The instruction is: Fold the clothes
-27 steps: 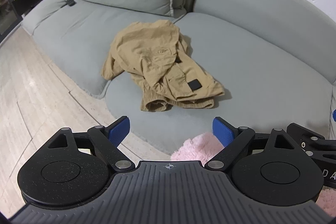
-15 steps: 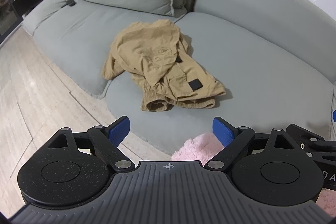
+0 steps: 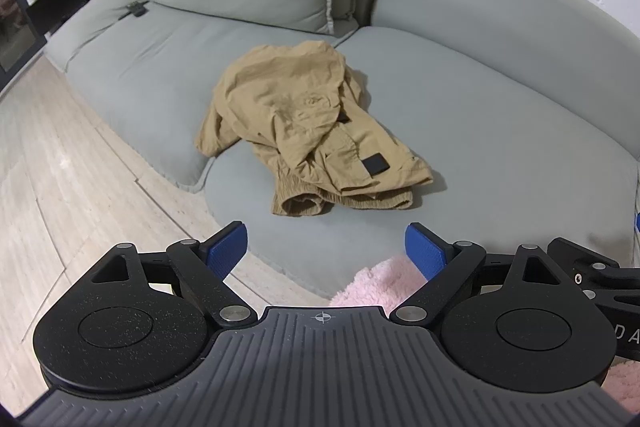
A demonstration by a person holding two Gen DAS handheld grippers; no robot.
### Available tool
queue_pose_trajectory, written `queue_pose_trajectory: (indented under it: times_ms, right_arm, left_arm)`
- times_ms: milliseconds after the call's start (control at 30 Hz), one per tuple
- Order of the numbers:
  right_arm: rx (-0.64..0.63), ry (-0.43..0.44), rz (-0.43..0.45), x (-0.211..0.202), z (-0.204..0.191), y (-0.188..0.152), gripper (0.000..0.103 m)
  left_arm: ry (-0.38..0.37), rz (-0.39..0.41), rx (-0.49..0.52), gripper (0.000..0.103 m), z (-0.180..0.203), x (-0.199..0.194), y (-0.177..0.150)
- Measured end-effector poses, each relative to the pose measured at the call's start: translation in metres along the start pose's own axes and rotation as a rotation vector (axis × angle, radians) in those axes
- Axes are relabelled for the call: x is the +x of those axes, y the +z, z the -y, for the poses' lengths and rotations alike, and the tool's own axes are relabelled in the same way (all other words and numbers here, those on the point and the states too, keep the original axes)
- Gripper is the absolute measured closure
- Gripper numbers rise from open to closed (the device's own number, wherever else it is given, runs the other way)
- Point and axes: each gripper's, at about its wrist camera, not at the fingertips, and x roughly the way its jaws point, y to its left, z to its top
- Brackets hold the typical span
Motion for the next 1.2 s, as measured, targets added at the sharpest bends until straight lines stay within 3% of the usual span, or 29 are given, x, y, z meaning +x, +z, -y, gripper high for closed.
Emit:
queue_pose_trajectory:
  times_ms: [1200]
  right_arm:
    - [-0.002,-0.002,0.0,0.0057,-0.0026,0.0015,0.006]
  left_arm:
    - [0.011,-0.012,0.002,0.013,-0.0043,0.0029,-0.0047]
